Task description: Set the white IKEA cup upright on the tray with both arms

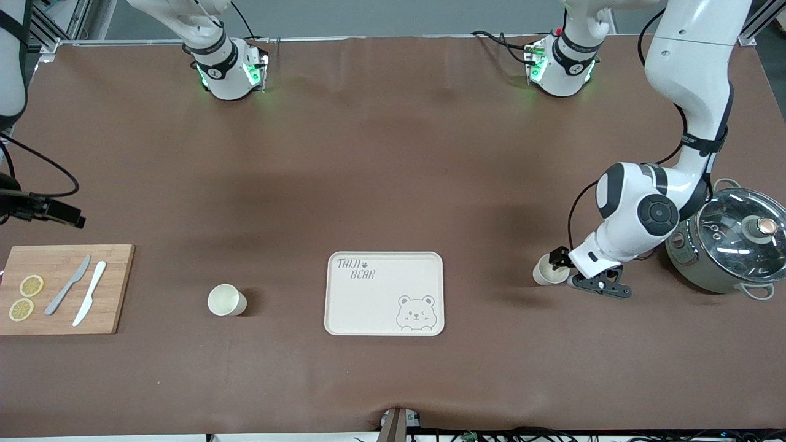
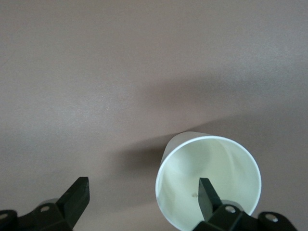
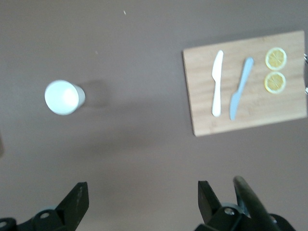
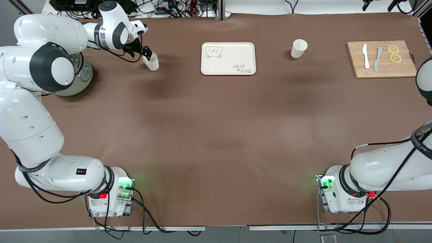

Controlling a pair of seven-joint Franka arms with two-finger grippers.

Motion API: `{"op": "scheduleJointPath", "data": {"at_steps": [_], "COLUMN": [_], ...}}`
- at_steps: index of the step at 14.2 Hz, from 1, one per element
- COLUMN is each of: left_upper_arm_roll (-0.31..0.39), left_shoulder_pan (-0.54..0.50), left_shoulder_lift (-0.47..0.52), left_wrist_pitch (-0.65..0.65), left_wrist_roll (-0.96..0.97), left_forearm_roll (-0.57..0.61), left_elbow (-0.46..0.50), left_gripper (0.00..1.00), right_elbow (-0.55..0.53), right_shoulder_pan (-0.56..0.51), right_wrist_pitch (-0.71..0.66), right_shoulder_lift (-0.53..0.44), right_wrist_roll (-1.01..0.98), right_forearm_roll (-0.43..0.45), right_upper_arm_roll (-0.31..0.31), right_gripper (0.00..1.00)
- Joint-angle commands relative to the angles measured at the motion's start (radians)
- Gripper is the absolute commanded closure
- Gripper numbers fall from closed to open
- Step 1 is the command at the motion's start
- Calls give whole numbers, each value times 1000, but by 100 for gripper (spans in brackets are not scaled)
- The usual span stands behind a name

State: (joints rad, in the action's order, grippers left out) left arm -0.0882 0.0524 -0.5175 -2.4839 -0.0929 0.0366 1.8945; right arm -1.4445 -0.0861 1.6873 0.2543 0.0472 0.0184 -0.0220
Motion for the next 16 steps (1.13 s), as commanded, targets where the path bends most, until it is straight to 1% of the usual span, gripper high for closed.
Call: {"op": "scheduleJointPath", "data": {"at_steps": [1,3,5,6,7,8,11,14,16], "left_upper_arm_roll": [-2,-2,-2,-2,-4,-4,-5,-5,-7], "left_shoulder_pan": [7,11,12,12,14,14,17,23,26], "left_shoulder_lift": [-4,-12,-22,-30,-39,-42,-50,-49,-46], "left_wrist_pitch": [-30,-32,-39,-46,-62,-73,-78,-78,-76], "left_wrist_roll": [2,2,2,2,28,41,32,36,48], "left_forearm_roll": [25,26,26,26,23,26,26,26,25], "left_elbow": [6,5,3,3,5,9,3,-6,-27], "left_gripper": [0,0,0,0,19,99,100,100,100], "right_elbow": [-26,-86,-112,-112,-112,-112,-112,-116,-125], "right_shoulder_pan": [-1,25,46,64,89,107,128,135,137], "right_wrist_pitch": [61,145,208,228,256,276,331,382,442], "right_shoulder_lift": [40,45,59,81,103,127,187,223,246], "right_wrist_roll": [58,188,203,224,258,273,272,260,258], "right_forearm_roll": [-90,-100,-100,-101,-101,-101,-98,-94,-92], "right_upper_arm_roll": [10,14,14,14,14,14,14,14,14], "right_gripper": [0,0,0,0,0,0,0,0,0]}}
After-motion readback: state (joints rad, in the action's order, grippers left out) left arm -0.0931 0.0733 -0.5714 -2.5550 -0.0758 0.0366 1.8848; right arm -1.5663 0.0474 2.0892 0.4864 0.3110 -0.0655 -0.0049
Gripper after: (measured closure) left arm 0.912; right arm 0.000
